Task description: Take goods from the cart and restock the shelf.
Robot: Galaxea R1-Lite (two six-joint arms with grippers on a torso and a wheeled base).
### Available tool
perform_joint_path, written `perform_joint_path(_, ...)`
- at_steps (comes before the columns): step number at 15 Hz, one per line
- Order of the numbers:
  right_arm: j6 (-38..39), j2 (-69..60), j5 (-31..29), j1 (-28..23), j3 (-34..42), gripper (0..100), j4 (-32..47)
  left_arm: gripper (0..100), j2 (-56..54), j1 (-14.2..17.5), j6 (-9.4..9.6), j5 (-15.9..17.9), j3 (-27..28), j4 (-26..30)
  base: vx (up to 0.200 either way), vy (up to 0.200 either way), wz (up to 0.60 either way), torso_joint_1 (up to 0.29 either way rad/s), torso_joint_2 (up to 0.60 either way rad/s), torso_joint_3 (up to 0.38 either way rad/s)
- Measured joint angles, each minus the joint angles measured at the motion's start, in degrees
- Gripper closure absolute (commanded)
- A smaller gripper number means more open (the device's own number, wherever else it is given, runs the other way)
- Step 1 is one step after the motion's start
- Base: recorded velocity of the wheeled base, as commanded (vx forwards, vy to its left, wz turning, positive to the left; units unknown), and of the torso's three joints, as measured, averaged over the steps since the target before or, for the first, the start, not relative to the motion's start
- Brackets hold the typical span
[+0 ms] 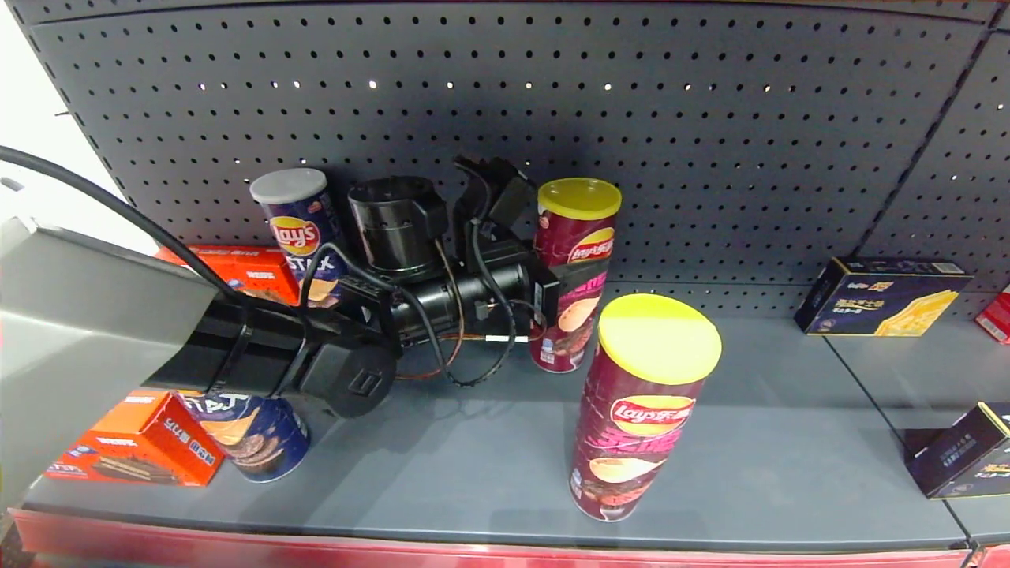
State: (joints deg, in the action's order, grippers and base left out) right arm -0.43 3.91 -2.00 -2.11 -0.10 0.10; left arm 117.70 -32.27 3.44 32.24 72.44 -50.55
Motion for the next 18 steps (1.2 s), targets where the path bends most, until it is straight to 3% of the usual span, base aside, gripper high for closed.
perform_joint_path(10,0.0,0.0,0.0,0.0,0.0,0,0.0,100,5.1,0.9,0.23,1.7,6.9,0.0,0.0,0.0,0.0,0.0,0.0,0.0)
perform_joint_path(12,0.0,0.0,0.0,0.0,0.0,0,0.0,100,5.6,1.5,0.26,4.0,7.6,0.1,0.0,0.0,0.0,0.0,0.0,0.0)
perform_joint_path(18,0.0,0.0,0.0,0.0,0.0,0,0.0,100,7.5,2.0,0.26,5.6,10.9,0.1,0.0,0.0,0.0,0.0,0.0,0.0)
